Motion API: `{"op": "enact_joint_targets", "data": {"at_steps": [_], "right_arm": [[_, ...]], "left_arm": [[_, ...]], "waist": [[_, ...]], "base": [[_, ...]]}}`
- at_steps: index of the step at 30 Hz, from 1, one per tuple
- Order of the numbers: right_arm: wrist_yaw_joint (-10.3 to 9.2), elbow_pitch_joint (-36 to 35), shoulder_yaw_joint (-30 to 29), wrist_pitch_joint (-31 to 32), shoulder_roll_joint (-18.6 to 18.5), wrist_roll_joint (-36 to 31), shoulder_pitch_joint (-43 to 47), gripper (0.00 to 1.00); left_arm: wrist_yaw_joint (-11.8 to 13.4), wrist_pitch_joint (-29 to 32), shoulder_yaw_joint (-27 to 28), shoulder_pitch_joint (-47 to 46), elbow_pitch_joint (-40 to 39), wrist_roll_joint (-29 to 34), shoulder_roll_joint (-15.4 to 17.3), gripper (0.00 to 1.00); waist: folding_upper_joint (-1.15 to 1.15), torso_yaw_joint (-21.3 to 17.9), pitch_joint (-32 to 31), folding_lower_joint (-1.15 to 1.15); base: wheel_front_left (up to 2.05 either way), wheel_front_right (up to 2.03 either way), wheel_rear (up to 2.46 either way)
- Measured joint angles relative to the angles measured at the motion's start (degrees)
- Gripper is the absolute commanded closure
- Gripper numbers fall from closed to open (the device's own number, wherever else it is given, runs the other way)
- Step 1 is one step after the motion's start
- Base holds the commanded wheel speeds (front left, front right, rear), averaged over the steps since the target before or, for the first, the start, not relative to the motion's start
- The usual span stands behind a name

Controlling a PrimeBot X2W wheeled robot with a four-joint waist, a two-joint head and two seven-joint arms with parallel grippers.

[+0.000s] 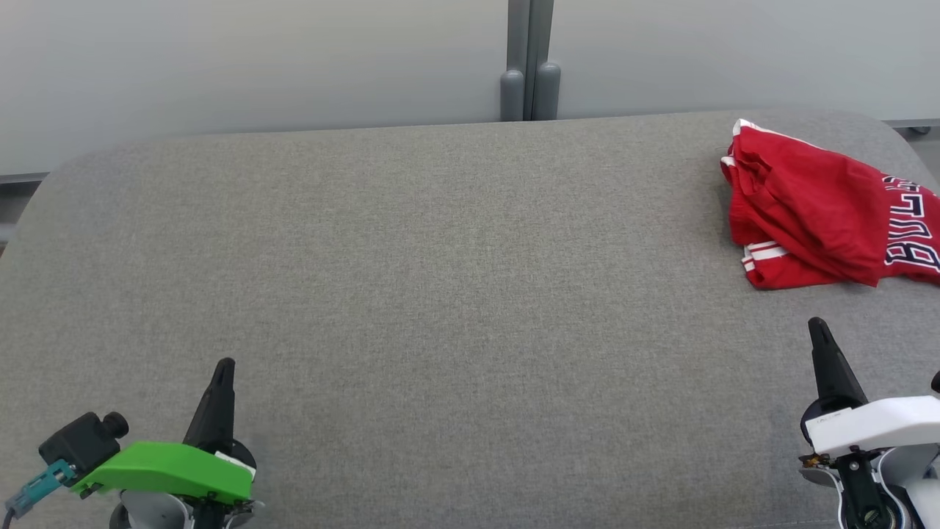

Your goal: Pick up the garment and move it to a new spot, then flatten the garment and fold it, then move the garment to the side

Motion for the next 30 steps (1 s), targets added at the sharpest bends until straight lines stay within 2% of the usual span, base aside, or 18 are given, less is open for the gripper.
{"op": "enact_joint_targets", "data": {"at_steps": [30], "right_arm": [[4.35, 6.2, -4.07, 4.99, 3.38, 20.3, -4.1, 1.0]], "left_arm": [[-4.07, 5.31, 6.65, -0.81, 4.07, -17.09, -2.35, 1.0]], "waist": [[0.0, -0.6, -0.56, 0.0]], "base": [[0.0, 0.0, 0.0]]}}
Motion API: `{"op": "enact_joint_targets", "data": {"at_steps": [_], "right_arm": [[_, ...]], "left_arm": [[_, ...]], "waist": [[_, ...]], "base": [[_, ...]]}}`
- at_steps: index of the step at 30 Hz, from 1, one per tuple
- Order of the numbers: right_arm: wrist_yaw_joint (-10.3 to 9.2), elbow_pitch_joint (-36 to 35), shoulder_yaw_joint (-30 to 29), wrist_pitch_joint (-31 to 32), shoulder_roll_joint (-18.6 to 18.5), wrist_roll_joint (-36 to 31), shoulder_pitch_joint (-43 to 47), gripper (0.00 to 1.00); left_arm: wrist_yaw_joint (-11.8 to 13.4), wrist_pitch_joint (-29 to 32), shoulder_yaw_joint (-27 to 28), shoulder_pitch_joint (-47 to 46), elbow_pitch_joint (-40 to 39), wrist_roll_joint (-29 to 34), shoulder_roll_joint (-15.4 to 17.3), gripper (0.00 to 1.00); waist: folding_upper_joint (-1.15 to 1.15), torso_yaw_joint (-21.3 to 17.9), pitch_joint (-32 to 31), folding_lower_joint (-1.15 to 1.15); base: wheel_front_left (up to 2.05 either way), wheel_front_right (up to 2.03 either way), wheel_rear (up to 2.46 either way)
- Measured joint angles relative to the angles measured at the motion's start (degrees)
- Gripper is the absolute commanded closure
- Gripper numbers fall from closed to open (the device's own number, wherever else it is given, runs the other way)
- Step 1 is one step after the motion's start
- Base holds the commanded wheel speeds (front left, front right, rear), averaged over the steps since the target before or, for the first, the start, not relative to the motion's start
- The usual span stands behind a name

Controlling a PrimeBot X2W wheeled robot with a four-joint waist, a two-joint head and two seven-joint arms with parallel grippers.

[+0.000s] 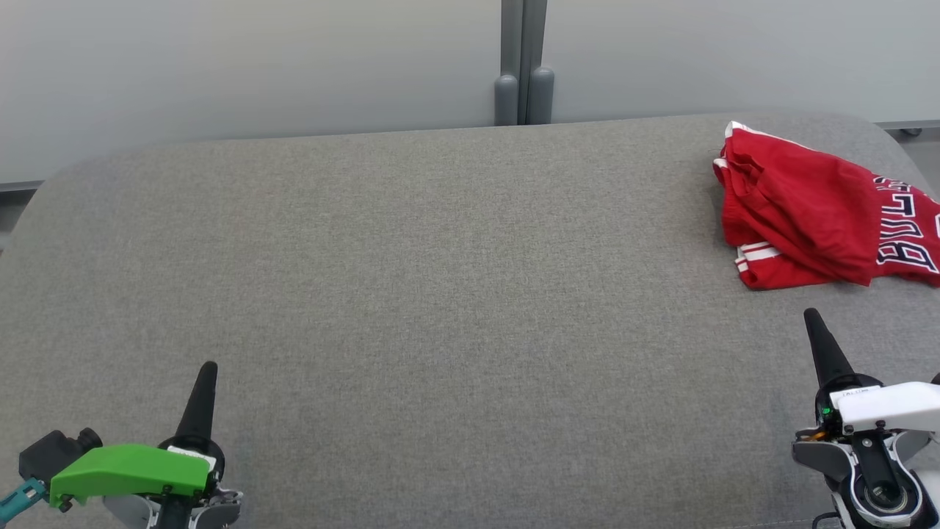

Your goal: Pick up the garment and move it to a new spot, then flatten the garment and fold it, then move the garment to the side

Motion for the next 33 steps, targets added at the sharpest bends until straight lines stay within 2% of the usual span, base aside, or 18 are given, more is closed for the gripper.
{"op": "enact_joint_targets", "data": {"at_steps": [29, 33], "right_arm": [[4.02, 5.52, -3.65, 4.12, 3.15, 18.12, -4.07, 1.0], [4.12, 5.93, -3.98, 4.49, 3.37, 18.91, -4.16, 1.0]], "left_arm": [[-4.01, 4.65, 5.91, -2.1, 3.82, -15.04, -3.03, 1.0], [-4.24, 4.68, 6.54, -2.21, 4.08, -16.14, -3.11, 1.0]], "waist": [[0.0, -0.54, -0.51, 0.0], [0.0, -0.56, -0.53, 0.0]], "base": [[0.0, 0.0, 0.0], [0.0, 0.0, 0.0]]}}
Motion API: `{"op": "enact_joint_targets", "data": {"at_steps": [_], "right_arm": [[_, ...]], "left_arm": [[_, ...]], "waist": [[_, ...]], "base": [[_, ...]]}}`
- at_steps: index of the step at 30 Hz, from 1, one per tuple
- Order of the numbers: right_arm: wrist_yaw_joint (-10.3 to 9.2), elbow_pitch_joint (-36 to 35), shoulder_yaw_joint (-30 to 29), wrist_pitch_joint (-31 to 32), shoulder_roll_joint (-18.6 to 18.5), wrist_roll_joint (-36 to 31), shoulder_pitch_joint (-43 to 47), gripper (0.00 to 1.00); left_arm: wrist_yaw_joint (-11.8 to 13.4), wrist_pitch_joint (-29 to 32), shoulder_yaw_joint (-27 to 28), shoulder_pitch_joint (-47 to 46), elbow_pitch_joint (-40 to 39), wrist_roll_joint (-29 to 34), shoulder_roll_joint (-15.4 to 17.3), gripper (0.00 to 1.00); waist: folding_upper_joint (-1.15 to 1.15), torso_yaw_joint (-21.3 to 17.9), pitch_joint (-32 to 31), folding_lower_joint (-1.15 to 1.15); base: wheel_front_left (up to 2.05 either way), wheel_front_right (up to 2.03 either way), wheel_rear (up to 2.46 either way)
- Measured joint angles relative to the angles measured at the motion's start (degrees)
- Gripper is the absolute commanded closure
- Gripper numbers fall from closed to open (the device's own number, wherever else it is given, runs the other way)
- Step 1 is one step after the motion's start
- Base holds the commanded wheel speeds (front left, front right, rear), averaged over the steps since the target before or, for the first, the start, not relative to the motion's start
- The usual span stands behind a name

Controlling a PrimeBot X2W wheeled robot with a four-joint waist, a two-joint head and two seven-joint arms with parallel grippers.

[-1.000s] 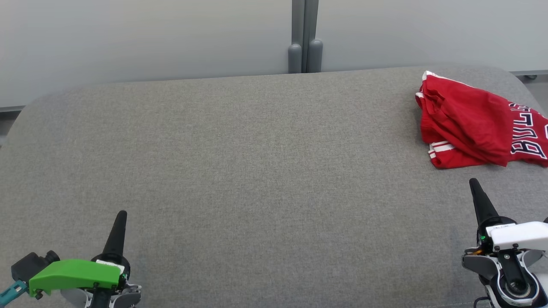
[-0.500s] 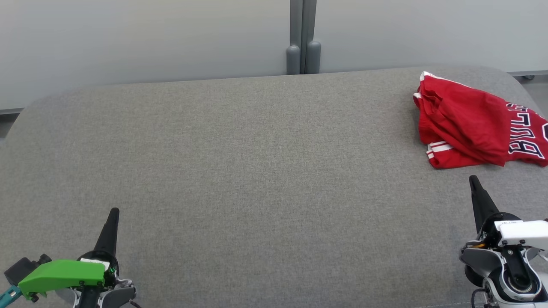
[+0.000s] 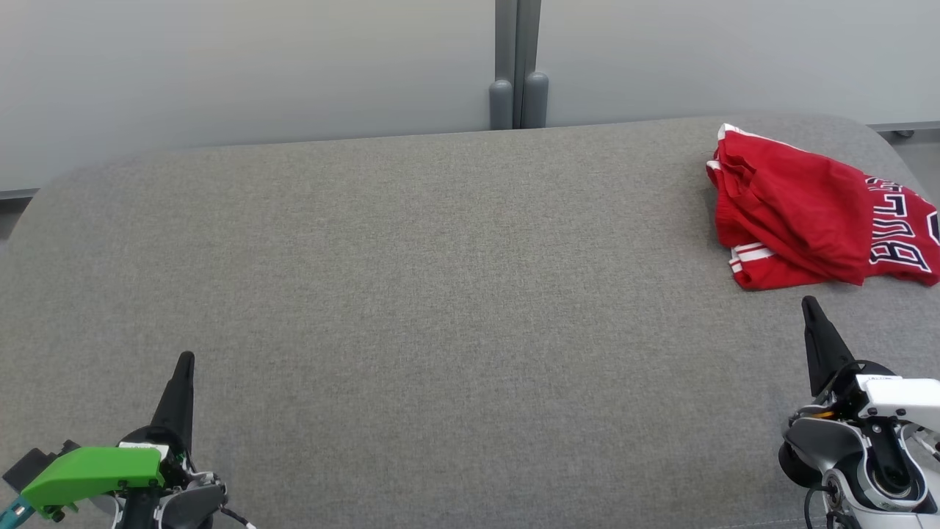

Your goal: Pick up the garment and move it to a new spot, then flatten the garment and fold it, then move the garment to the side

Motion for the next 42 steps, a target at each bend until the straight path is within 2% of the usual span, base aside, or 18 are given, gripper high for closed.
{"op": "enact_joint_targets", "data": {"at_steps": [42], "right_arm": [[0.41, 1.08, -0.29, 0.22, 0.01, -0.01, -0.81, 1.0]], "left_arm": [[-0.34, 0.08, 0.26, -0.16, 1.12, -0.47, -0.07, 1.0]], "waist": [[0.0, -0.01, -0.05, 0.0]], "base": [[0.0, 0.0, 0.0]]}}
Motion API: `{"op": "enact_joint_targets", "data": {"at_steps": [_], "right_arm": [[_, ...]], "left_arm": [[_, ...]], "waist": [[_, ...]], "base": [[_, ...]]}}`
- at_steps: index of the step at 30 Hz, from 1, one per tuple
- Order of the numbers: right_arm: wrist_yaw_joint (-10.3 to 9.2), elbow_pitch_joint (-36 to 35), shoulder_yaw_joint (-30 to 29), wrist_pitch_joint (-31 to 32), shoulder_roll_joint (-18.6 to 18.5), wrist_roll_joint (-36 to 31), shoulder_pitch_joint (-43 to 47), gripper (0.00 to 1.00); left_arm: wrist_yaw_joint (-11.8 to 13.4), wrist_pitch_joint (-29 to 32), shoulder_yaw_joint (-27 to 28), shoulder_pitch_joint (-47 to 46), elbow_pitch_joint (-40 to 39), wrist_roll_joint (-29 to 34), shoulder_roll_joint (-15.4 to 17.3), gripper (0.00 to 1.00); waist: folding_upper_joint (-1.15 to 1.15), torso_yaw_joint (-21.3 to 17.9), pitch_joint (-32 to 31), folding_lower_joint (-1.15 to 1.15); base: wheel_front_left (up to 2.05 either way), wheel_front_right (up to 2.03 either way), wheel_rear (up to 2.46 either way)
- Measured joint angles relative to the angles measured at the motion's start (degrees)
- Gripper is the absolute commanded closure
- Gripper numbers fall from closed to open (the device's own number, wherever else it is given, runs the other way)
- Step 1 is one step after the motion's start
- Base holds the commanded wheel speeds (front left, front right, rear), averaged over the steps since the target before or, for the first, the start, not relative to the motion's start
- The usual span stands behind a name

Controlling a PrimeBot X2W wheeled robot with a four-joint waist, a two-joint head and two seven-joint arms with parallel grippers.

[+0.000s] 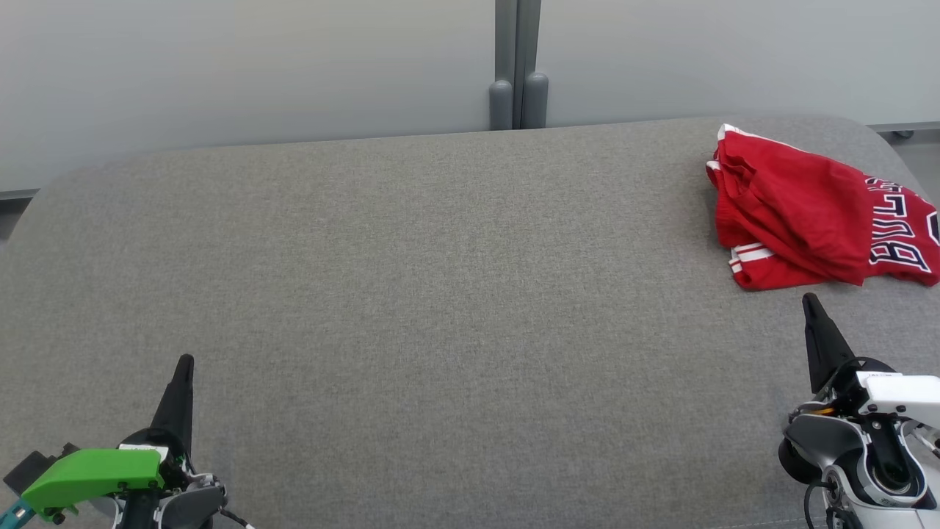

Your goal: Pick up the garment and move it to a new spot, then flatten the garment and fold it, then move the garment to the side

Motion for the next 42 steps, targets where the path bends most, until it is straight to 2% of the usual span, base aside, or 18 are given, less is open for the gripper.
{"op": "enact_joint_targets", "data": {"at_steps": [42], "right_arm": [[0.18, 0.44, -0.24, 0.02, 0.07, 0.0, -0.05, 1.0]], "left_arm": [[-0.15, 0.41, 0.11, -0.04, 0.14, 0.0, -0.05, 1.0]], "waist": [[0.0, 0.0, -0.02, 0.0]], "base": [[0.0, 0.0, 0.0]]}}
